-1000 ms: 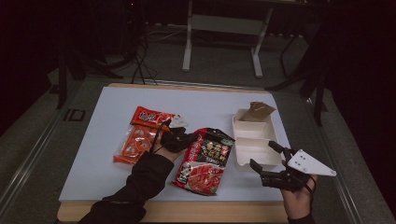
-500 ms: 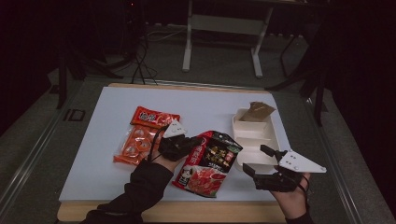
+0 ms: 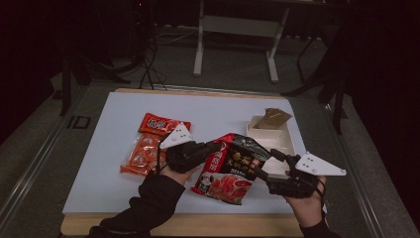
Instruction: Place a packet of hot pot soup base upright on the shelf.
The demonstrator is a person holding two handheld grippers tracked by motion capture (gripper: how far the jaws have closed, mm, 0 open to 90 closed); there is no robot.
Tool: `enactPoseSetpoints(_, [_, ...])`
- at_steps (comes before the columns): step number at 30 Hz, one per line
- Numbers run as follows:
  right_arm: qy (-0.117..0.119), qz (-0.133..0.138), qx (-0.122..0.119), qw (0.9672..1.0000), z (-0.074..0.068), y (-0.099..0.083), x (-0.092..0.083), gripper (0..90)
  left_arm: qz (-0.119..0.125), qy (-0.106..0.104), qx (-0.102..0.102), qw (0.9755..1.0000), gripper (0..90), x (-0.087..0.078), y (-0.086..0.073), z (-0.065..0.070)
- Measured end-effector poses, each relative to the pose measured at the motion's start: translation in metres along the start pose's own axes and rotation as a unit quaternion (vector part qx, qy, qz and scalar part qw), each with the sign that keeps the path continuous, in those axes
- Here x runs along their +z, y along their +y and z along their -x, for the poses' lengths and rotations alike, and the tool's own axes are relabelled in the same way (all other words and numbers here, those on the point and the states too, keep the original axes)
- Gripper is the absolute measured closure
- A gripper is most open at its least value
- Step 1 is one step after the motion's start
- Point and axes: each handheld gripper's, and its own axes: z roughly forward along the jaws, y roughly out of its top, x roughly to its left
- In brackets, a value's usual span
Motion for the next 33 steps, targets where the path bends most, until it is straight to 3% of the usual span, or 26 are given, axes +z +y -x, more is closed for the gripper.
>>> enactPoseSetpoints(1, [0.004, 0.0, 0.001, 1.0, 0.0, 0.003, 0.001, 24.1, 0.005, 0.001, 0.007, 1.0, 87.5, 0.001, 0.001, 0.001])
enactPoseSetpoints(5, [0.013, -0.007, -0.003, 0.9999, -0.002, 0.011, 0.009, 44.7, 0.025, -0.006, 0.003, 0.9997, 87.3, 0.002, 0.0, 0.001])
enactPoseSetpoints(9, [0.03, 0.0, 0.009, 0.9995, -0.001, 0.017, 0.011, 58.5, 0.037, -0.011, -0.006, 0.9992, 87.3, 0.003, -0.001, -0.001])
enactPoseSetpoints(13, [0.034, 0.021, 0.019, 0.999, -0.003, 0.022, 0.009, 69.4, 0.051, -0.008, -0.005, 0.9987, 87.2, 0.004, -0.003, 0.0])
enactPoseSetpoints(16, [0.04, 0.023, 0.033, 0.9984, -0.002, 0.025, 0.008, 72.0, 0.051, -0.009, -0.012, 0.9986, 87.1, 0.006, -0.005, -0.003])
enactPoseSetpoints(18, [0.04, 0.018, 0.03, 0.9986, -0.001, 0.027, 0.008, 74.6, 0.044, -0.018, -0.02, 0.9987, 86.6, 0.008, -0.009, -0.008])
enactPoseSetpoints(23, [0.054, 0.001, 0.028, 0.9982, 0.001, 0.034, 0.007, 76.5, 0.043, -0.028, -0.01, 0.9986, 84.4, 0.007, -0.011, -0.01])
enactPoseSetpoints(27, [0.054, -0.001, 0.014, 0.9984, 0.003, 0.04, 0.006, 76.8, 0.041, -0.037, -0.016, 0.9983, 79.6, 0.008, -0.009, -0.011])
enactPoseSetpoints(29, [0.056, -0.002, 0.008, 0.9984, 0.004, 0.042, 0.005, 76.9, 0.04, -0.05, -0.008, 0.9979, 71.8, 0.008, -0.008, -0.012])
enactPoseSetpoints(33, [0.059, -0.007, -0.001, 0.9982, 0.008, 0.046, 0.006, 76.9, 0.028, -0.048, 0.006, 0.9984, 51.8, 0.005, -0.004, -0.011])
